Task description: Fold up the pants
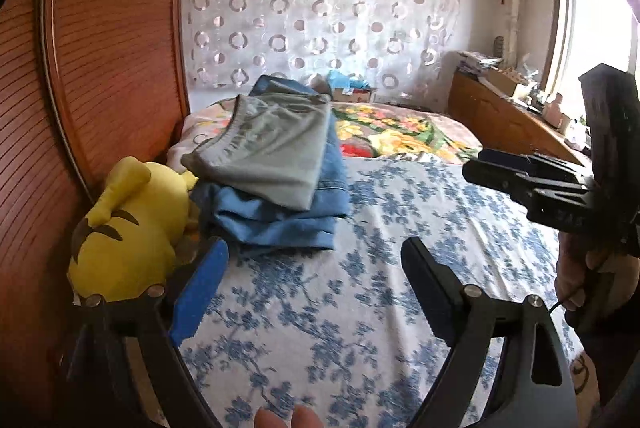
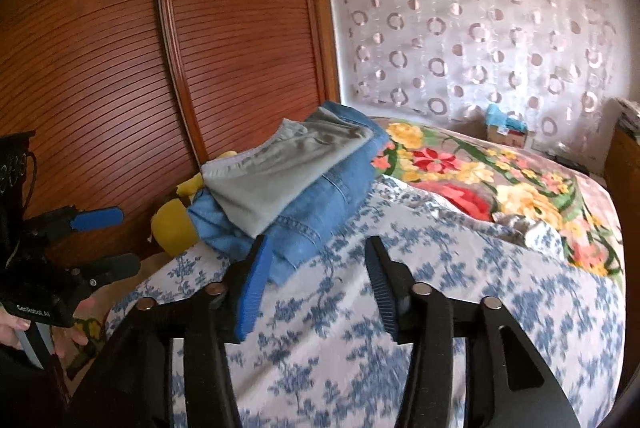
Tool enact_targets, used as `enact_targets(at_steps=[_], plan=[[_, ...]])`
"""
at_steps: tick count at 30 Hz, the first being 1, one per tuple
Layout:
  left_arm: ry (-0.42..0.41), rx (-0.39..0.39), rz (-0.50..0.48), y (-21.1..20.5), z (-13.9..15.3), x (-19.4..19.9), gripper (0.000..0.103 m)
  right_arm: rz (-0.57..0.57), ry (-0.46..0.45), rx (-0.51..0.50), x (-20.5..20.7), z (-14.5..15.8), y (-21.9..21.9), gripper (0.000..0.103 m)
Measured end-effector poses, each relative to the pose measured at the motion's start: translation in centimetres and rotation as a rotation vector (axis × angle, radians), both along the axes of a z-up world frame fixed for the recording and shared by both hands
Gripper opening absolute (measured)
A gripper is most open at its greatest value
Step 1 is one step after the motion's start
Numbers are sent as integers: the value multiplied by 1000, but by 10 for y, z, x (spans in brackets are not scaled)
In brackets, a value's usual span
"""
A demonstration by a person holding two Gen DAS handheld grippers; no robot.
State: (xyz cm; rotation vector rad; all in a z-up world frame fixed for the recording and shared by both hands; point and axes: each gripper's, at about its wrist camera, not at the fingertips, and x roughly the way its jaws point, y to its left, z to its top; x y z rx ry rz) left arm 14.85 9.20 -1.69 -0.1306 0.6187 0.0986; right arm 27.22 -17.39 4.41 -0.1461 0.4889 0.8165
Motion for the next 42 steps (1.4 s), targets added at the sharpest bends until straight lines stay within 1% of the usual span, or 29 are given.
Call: enact_targets(at_steps=[4, 6, 8, 9, 16, 21, 25, 29, 37, 42], plan=[[-8, -15, -23, -13, -1, -9, 89, -36, -7, 7, -21, -2, -19, 56], [-13, -1, -34, -23, -1, -15, 89, -58, -11, 12, -31, -2, -30, 57], [-18, 19, -38, -33, -2, -19, 89, -74, -14, 22, -43, -2, -40, 65], [-24, 23, -39, -38, -2, -22, 89, -87, -17, 26, -50, -2, -46, 66], [-48, 20, -92, -67, 1, -36, 89, -155, -32, 39, -87, -7, -74, 70], [-67, 28, -120, -86, 4, -44, 89, -203, -23, 55, -109, -9, -90, 72], [-67, 34, -137, -100, 6, -49, 89, -244, -34, 55, -124, -9, -100, 73], [-63, 48, -133, -109, 9, -56, 89, -274, -36, 63, -137, -9, -107, 74], [-71, 49, -136, -121, 16, -73, 89, -325, -56, 69, -168, -6, -129, 75], [-99, 63, -132, -126, 27, -82, 89, -350, -75, 77, -184, -1, -140, 76]])
